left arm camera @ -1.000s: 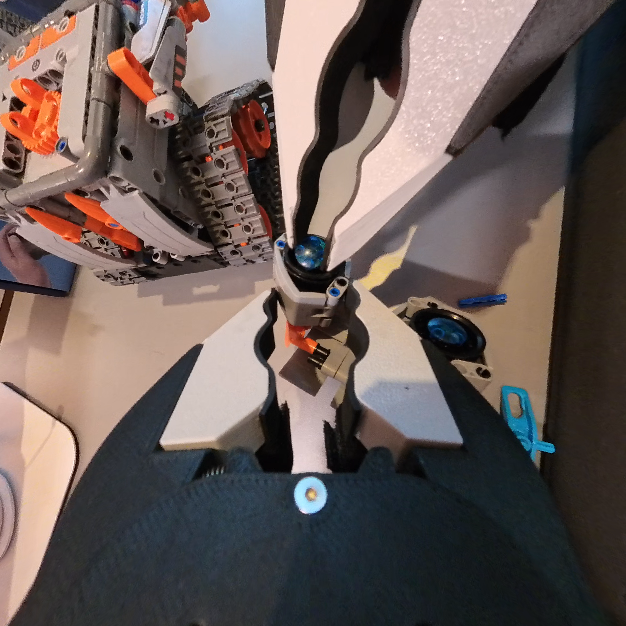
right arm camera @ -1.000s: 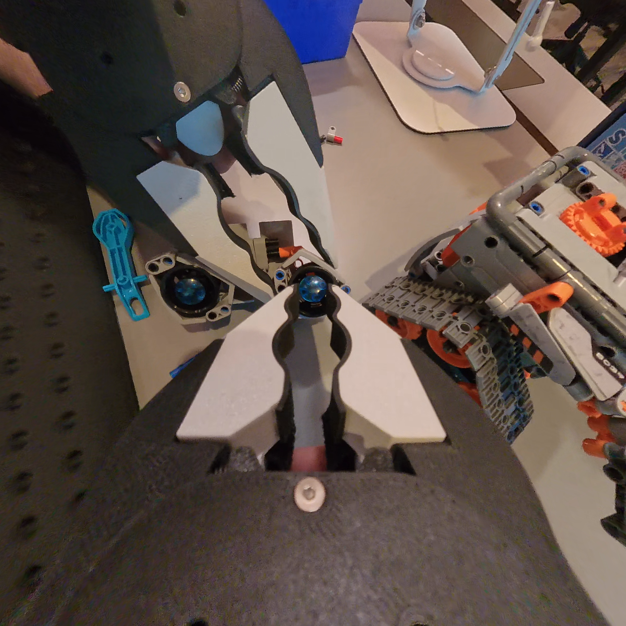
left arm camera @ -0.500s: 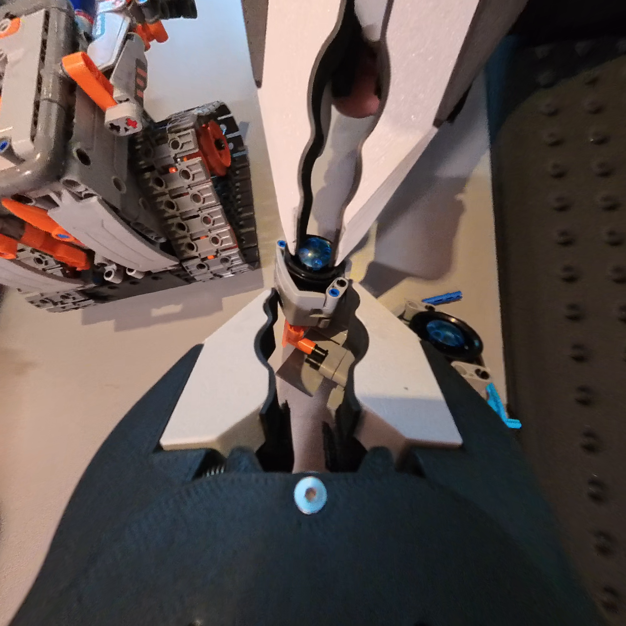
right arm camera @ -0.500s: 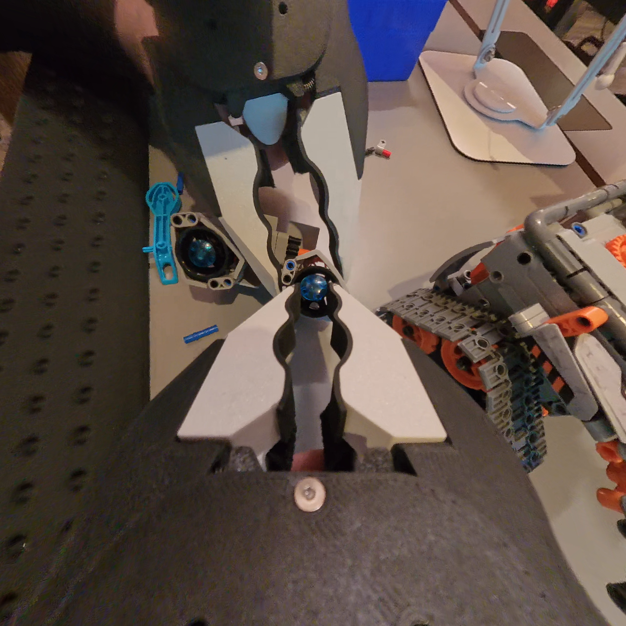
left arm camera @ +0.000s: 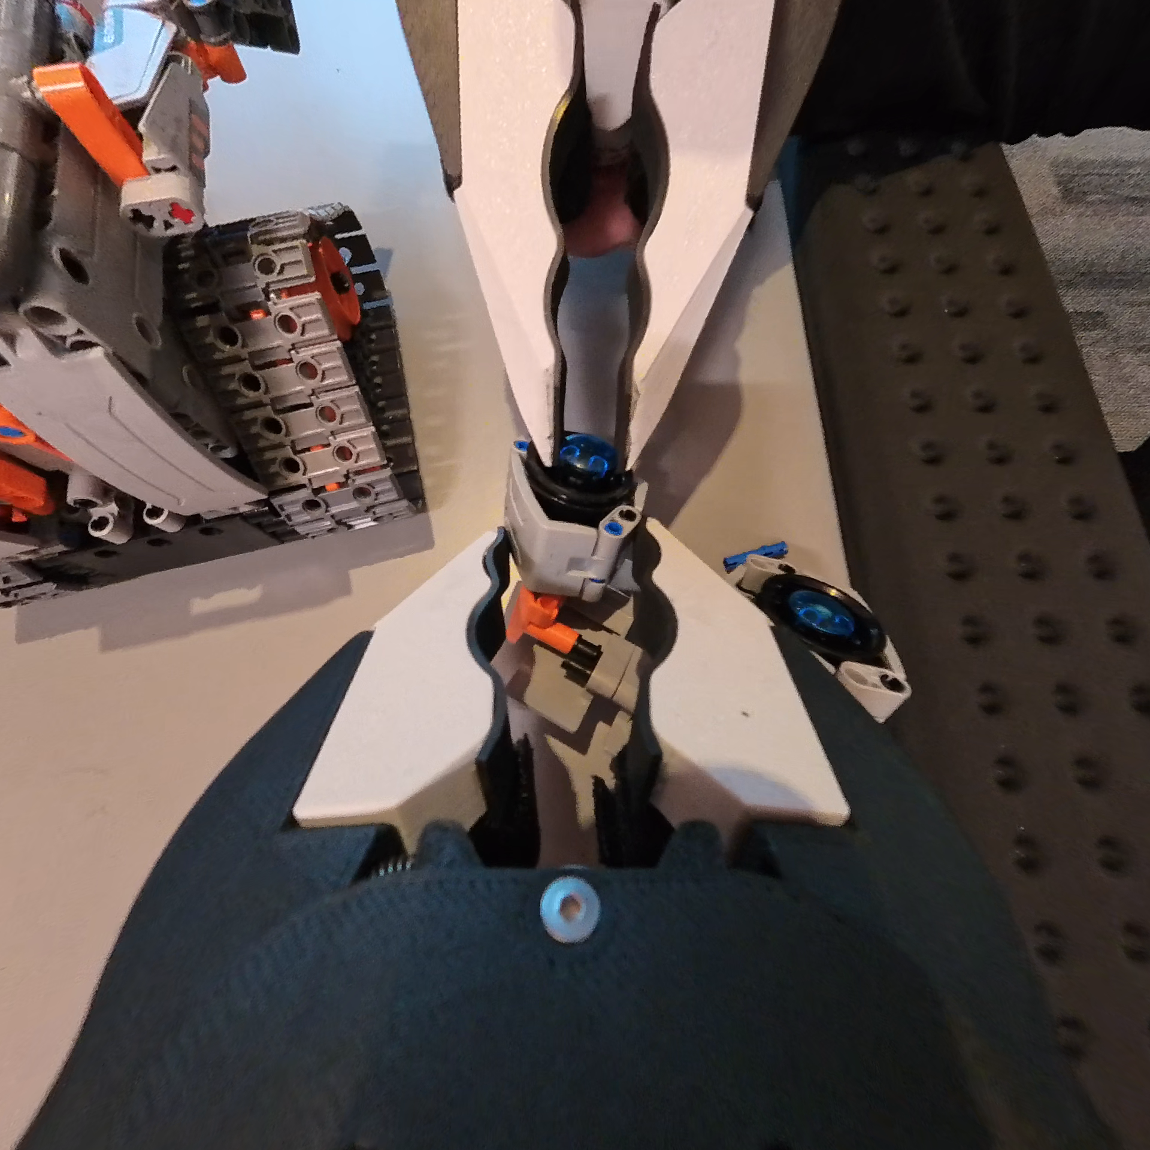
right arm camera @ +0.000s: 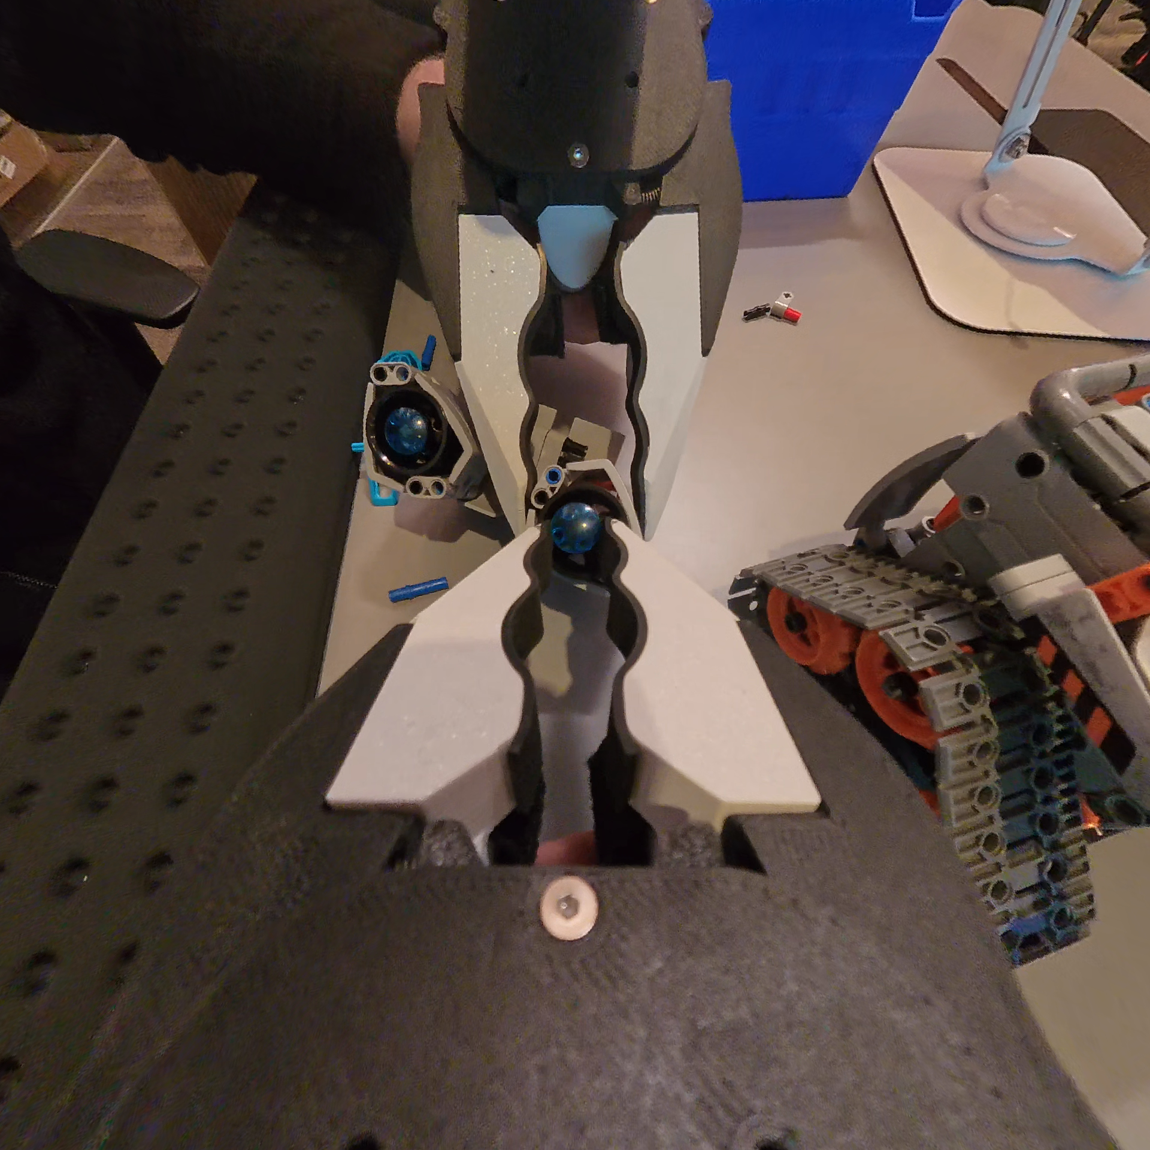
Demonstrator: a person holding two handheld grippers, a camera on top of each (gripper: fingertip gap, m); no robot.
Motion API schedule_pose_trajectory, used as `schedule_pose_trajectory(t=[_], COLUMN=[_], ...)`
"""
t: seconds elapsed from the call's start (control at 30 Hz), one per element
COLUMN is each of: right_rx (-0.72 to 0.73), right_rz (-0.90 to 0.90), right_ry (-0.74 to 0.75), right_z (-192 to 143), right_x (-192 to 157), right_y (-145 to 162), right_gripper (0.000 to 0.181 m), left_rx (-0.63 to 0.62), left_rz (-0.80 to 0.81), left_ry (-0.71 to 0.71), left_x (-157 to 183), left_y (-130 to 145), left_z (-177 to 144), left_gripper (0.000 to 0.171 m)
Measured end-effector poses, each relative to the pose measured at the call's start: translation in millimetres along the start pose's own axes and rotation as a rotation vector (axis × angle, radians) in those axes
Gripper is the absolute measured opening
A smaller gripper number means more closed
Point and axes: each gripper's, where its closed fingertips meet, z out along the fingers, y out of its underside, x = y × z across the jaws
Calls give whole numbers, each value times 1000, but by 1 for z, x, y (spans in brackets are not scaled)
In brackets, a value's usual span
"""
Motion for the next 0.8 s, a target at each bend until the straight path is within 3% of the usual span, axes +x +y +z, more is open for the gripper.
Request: schedule_pose_trajectory(t=[0.6, 0.8], right_rx=[95, 29], right_rz=[65, 12], right_ry=[-50, -41], right_z=[-9, -4], right_x=[-1, -4], right_y=[-10, -2], right_gripper=[12, 13], left_rx=[24, 40], left_rz=[-36, -62], left_ry=[67, 92], left_x=[7, 7], left_y=[-3, -3], left_z=[2, 1], left_gripper=[38, 38])
